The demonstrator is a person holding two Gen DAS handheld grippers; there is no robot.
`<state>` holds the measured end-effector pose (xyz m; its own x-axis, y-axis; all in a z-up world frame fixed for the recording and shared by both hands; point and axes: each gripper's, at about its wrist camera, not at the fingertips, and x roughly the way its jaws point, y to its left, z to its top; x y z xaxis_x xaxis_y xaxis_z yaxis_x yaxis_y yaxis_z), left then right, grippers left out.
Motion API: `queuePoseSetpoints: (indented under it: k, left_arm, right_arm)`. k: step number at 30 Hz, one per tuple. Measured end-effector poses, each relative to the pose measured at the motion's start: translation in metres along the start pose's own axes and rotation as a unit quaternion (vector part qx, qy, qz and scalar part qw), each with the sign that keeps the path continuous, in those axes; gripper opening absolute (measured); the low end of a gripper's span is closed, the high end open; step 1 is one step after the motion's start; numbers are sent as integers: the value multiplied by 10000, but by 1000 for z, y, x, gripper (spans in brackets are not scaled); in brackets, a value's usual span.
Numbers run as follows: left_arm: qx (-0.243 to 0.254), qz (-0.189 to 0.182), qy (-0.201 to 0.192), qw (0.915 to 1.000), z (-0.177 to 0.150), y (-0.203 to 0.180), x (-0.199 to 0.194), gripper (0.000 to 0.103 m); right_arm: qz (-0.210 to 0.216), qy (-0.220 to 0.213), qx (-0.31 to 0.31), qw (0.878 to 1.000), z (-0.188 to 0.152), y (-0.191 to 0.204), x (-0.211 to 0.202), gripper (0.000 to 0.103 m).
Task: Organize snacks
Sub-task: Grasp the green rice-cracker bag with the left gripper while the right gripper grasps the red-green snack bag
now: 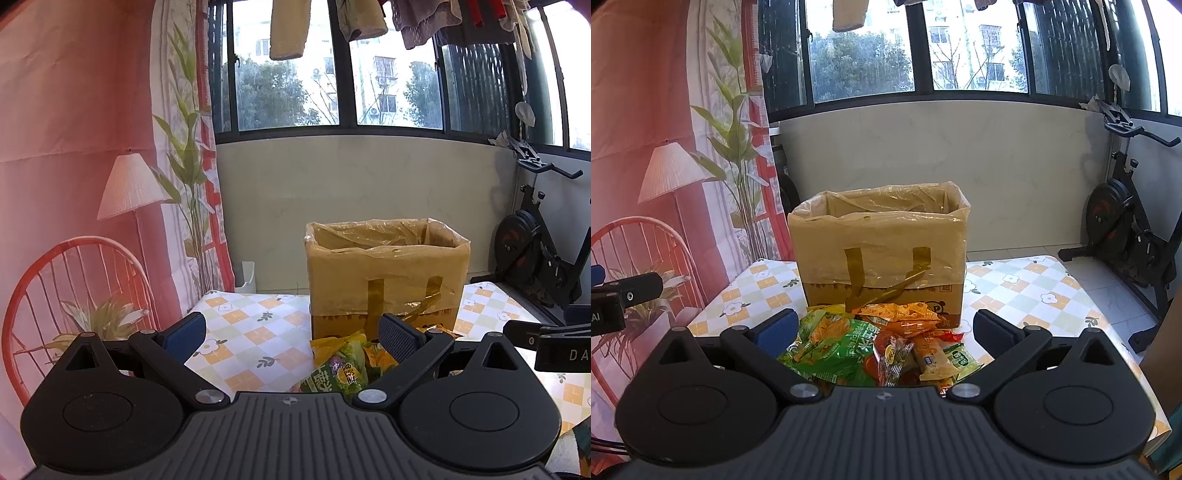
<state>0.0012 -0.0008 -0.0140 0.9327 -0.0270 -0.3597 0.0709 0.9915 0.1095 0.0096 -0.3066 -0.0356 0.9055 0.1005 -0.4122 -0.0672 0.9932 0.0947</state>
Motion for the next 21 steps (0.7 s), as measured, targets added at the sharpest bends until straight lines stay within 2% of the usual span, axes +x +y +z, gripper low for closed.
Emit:
queuePoseSetpoints:
  k: [4, 9, 12, 14, 16, 21]
  left_arm:
    - [-39, 60, 40, 10000, 4, 9, 15, 100]
    - [177, 309, 81, 9993, 0, 17, 51, 100]
    - [64, 202, 217, 9995, -8, 22, 73, 100]
    - [-55, 7, 365, 9993, -16, 25, 88, 99]
    - [-182, -186, 492, 9985, -24, 27, 101, 97]
    - [-255, -392, 729, 9962, -42, 21, 127, 92]
  right_arm:
    - [173, -86, 27, 9998, 3, -6, 4, 103]
    - [212, -615, 46, 9979, 4, -21, 25, 103]
    - [238, -579, 242, 9977, 4, -31, 50, 103]
    - [382, -640, 296, 9968, 1, -34, 62, 103]
    - [342, -794, 224, 9960, -6, -33, 72, 103]
    - [334, -275, 3, 9991, -19, -26, 104, 103]
